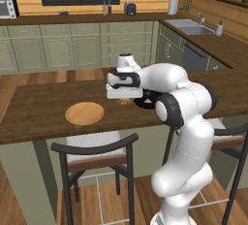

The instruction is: Pick the chicken drumstick and garlic from their plates and place them in the bowl. Then put the bowl in the fridge.

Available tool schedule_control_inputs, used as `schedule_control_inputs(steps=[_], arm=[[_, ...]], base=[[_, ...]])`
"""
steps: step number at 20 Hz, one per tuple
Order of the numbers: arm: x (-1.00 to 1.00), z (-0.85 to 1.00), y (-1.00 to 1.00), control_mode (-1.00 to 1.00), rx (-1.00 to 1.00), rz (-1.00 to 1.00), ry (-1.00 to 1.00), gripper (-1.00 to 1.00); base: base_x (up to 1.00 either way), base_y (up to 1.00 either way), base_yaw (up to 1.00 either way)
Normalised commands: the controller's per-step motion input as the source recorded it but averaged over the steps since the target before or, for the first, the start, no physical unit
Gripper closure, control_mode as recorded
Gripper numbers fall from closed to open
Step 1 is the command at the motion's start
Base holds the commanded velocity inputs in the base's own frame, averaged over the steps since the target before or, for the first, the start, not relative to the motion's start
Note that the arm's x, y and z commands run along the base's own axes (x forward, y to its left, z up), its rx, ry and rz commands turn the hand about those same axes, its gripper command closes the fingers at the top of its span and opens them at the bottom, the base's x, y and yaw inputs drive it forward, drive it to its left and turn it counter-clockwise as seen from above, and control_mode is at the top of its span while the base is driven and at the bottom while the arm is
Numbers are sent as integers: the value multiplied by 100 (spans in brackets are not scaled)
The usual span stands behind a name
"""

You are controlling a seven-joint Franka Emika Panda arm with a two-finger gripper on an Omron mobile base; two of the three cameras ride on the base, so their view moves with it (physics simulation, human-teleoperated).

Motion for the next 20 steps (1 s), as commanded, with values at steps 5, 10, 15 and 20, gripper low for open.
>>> schedule_control_inputs(steps=[5, 10, 15, 20], arm=[[0, 14, -100, -100, 0, 0, 0, 100], [12, 0, -91, -100, 1, 0, 0, 100], [54, 0, -70, -100, 3, 1, 0, 100], [84, -15, -28, -100, 5, 4, 2, 100]], base=[[0, 0, 0], [0, 0, 0], [0, 0, 0], [0, 0, 0]])
